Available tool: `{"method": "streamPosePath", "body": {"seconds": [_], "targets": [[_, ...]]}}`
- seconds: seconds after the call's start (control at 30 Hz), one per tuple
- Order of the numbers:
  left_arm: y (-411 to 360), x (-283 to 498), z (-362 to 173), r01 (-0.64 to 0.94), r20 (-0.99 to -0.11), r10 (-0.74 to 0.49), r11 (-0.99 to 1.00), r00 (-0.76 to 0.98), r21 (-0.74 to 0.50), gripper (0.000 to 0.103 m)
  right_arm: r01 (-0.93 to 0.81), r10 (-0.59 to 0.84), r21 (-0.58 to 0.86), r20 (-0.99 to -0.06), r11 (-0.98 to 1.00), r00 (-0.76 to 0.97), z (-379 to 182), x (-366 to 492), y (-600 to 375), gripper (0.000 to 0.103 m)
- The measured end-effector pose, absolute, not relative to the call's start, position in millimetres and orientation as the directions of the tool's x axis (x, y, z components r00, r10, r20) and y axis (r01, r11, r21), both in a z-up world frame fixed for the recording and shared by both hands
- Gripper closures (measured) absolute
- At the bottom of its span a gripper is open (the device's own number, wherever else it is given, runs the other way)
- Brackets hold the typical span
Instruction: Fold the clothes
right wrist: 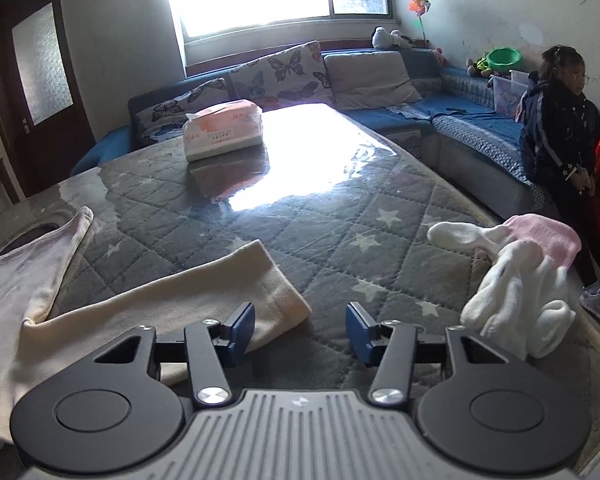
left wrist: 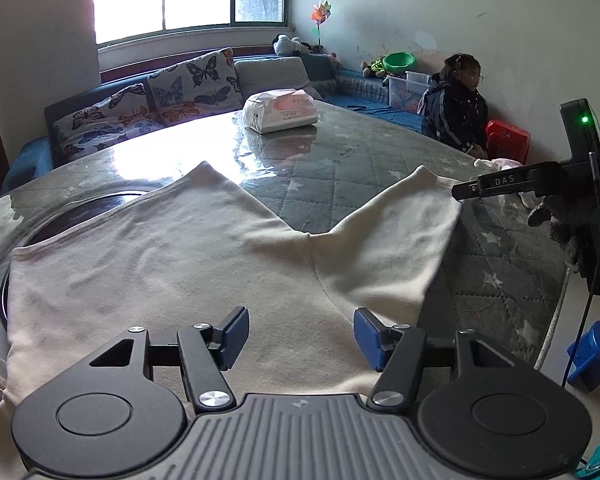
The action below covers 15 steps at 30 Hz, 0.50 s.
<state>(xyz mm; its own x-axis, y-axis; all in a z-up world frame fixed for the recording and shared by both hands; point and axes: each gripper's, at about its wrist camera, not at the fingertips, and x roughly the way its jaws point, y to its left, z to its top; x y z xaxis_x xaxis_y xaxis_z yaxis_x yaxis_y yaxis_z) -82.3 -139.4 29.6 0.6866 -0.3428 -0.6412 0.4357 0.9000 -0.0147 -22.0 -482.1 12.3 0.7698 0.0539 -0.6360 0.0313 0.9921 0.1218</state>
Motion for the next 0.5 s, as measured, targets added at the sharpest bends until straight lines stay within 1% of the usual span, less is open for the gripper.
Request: {"method": "streamPosePath", "body": {"seconds": [0.03,0.07,0.1,0.13,0.17,0.27,0.5], "targets": [[-140.5,-81.7,28.9,0.437,-0.644,-0.343,0.9,0.684,-0.014,0.042,0.027,0.046,0.105,-0.637,0.994,0.77,11.8,-20.9,-479.3,0.06],[-141.6,-81.2,28.3,0.438,-0.646,-0.342,0.899,0.682,-0.014,0.042,0.022,0.044,0.095,-0.637,0.995,0.77,11.8,-19.6,-476.8,0.068],[-142.7,-80.6,27.7,0.439,-0.649,-0.342,0.898,0.68,-0.014,0.042,0.017,0.048,0.096,-0.637,0.995,0.769,12.0,-18.5,-475.2,0.073],[-144.0,-79.8,27.3,0.441,-0.651,-0.342,0.897,0.678,-0.013,0.042,0.012,0.052,0.096,-0.638,0.995,0.768,12.3,-17.6,-473.6,0.082],[-145.3,-79.1,26.8,0.443,-0.653,-0.342,0.896,0.675,-0.012,0.042,0.006,0.057,0.096,-0.638,0.995,0.768,12.5,-16.7,-472.0,0.086],[-149.2,-76.9,25.6,0.449,-0.659,-0.343,0.893,0.669,-0.01,0.042,-0.006,0.07,0.102,-0.636,0.995,0.768,13.8,-15.1,-469.3,0.093],[-153.8,-73.5,23.1,0.456,-0.667,-0.35,0.89,0.658,-0.018,0.042,-0.043,0.116,0.14,-0.575,0.989,0.81,43.5,-18.1,-473.7,0.094]]}}
